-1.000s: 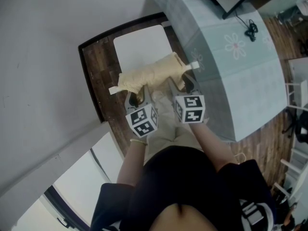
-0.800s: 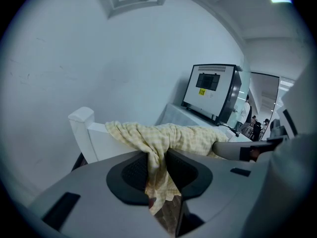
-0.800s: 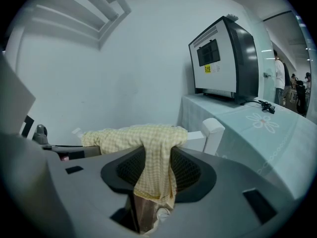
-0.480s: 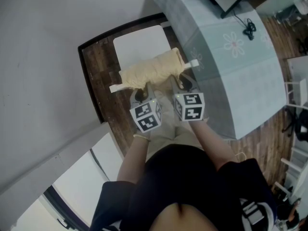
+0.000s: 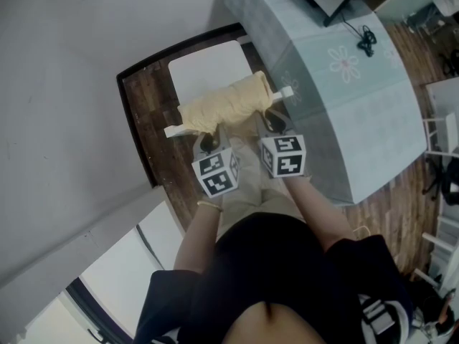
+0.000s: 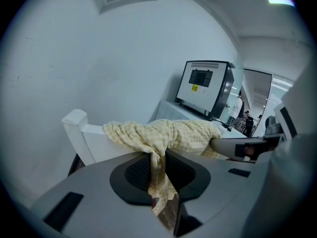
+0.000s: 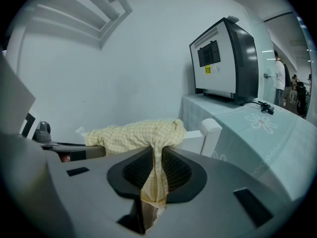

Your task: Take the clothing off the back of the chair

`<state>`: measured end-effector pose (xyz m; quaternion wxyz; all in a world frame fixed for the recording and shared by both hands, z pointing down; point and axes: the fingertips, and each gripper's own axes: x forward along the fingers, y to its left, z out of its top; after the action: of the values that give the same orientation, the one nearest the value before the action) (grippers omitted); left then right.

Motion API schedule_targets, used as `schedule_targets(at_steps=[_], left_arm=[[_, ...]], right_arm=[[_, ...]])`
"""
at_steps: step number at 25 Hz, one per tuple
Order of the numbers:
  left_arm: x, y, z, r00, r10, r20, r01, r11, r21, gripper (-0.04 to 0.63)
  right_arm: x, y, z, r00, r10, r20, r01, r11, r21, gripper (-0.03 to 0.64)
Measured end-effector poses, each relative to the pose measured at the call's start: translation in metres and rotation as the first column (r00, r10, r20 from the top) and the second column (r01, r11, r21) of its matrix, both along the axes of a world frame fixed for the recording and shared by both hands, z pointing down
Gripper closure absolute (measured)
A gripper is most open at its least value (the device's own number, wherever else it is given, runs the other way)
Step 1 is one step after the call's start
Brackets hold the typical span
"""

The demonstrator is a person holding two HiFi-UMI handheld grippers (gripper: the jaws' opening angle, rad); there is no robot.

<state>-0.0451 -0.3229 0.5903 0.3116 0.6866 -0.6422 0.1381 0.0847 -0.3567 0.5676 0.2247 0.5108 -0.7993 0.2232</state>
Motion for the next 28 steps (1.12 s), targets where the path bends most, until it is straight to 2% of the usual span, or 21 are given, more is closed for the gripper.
schedule_targets(at_steps=[14,28], left_arm=[[-0.003,0.026,-0.016,1.000,0.007,-0.024,-0.006,1.000,0.031,0.535],[0.003,0.065,-0.051,1.000,0.000,-0.025,0.002,0.995,0.102,0.535]], right_arm=[[-0.005,0.026,-0.018,1.000,-0.015,0.015,0.015,0.999,0.036,0.552],[0.002,0.070,-0.053,0.999,-0.016,0.050,0.010,0.994,0.105,0.552]])
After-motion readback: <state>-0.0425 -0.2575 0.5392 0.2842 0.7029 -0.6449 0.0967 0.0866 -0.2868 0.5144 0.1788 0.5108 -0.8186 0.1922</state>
